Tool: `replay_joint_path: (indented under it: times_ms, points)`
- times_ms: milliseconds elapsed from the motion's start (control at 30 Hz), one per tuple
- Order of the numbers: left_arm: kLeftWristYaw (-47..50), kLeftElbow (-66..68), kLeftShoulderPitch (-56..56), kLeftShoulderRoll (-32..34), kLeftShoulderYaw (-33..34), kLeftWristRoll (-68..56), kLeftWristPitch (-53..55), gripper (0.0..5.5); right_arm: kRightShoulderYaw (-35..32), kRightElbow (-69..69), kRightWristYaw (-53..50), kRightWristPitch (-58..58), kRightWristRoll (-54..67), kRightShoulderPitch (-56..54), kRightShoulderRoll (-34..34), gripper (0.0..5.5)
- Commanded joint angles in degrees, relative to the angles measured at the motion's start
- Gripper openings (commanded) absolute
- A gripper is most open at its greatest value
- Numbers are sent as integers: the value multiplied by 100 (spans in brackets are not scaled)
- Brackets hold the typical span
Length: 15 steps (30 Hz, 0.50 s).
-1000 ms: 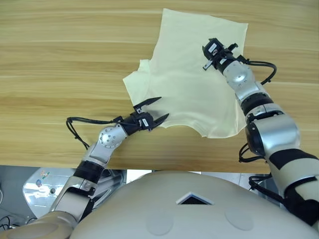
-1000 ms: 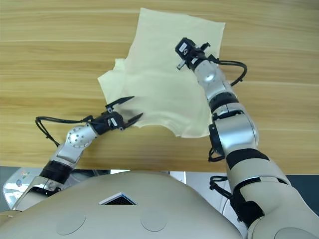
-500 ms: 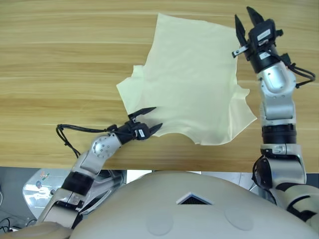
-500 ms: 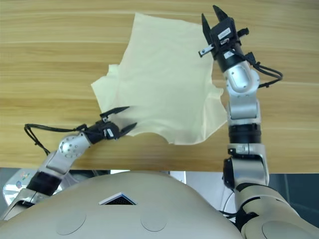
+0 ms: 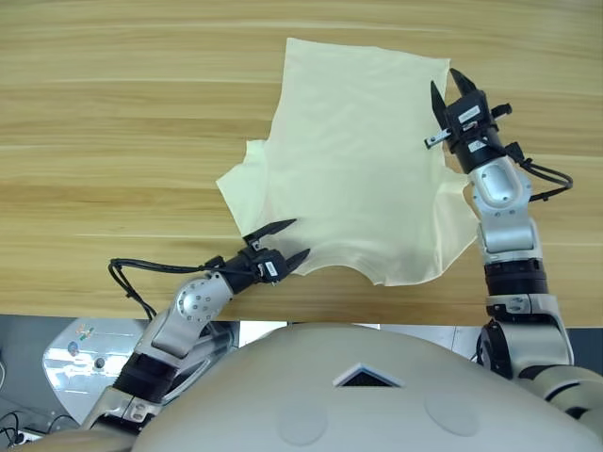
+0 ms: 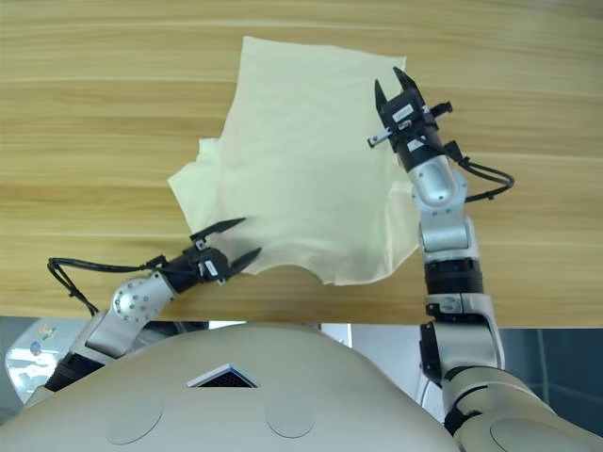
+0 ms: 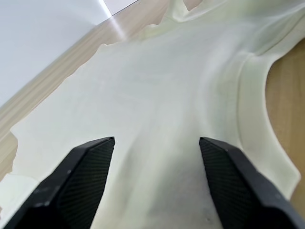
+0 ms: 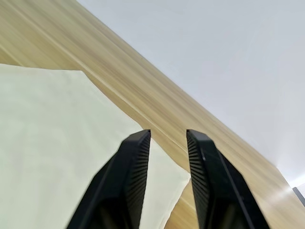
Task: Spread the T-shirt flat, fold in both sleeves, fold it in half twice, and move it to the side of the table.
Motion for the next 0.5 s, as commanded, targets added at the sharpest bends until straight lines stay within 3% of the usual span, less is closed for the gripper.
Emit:
replay_joint_path:
  times_ms: [33, 367, 500]
  points:
    - [39, -268, 124, -50, 44, -15, 230, 332, -123, 269, -271, -204, -10, -177, 92, 138]
    - [26, -563, 100, -303, -107, -236, 251, 332, 41, 651, -350, -491, -47, -502, 299, 138]
    - [175, -969, -33, -310, 397, -769, -136, 332, 114, 825, -237, -745, 6, -522, 343, 138]
